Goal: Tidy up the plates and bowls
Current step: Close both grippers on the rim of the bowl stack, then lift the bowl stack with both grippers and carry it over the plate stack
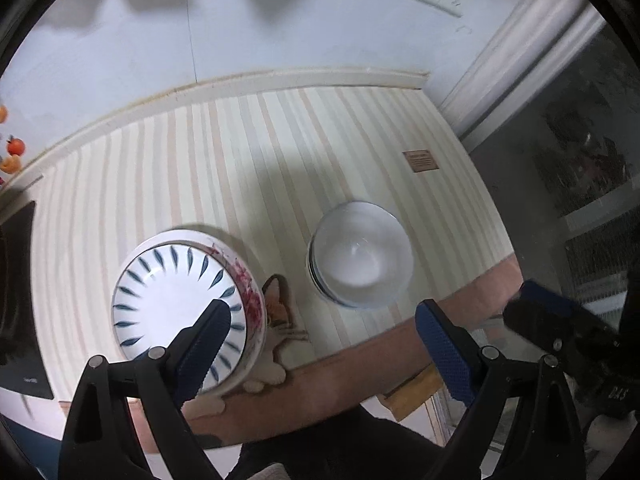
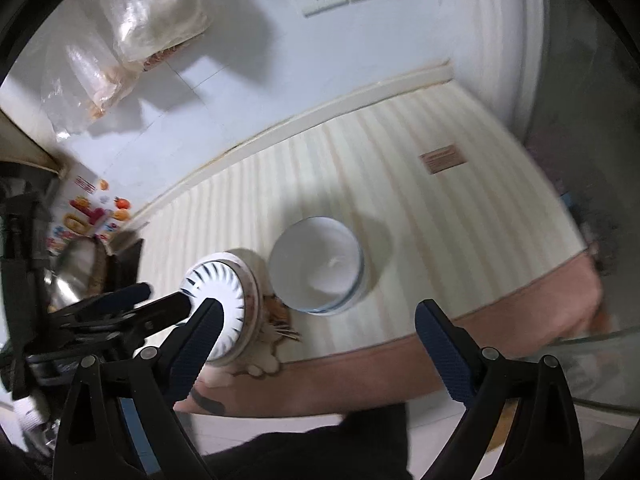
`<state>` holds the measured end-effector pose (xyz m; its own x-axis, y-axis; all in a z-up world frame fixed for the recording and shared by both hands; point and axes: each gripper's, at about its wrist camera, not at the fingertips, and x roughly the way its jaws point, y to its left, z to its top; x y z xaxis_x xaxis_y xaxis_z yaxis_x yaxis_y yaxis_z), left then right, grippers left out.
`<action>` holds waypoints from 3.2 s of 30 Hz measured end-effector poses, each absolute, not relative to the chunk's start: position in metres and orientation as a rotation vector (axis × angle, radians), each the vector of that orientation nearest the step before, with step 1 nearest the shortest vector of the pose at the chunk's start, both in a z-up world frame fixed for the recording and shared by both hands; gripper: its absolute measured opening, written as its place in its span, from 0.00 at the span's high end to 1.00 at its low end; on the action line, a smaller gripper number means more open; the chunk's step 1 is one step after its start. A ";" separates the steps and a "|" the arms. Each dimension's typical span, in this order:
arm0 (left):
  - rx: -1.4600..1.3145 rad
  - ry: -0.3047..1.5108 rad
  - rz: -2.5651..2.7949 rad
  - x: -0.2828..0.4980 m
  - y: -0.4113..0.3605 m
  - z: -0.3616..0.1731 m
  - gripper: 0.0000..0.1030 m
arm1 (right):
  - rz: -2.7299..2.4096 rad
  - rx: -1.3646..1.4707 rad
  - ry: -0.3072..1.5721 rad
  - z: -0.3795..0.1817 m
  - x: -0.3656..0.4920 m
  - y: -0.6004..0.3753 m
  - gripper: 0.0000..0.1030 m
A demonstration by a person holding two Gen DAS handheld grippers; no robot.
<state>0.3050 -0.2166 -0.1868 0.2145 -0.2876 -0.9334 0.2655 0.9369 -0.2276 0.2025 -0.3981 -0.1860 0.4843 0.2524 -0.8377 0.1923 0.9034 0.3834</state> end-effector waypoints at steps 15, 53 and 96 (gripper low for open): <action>-0.052 1.629 -0.437 0.401 -0.251 -0.324 0.08 | 0.194 0.820 1.301 -0.367 0.295 -0.434 0.04; -0.207 1.704 -0.486 0.408 -0.225 -0.320 0.46 | 0.362 0.939 1.440 -0.422 0.347 -0.394 0.49; -0.533 1.608 -0.101 0.383 -0.022 -0.342 0.46 | 0.738 0.600 1.714 -0.433 0.432 -0.164 0.49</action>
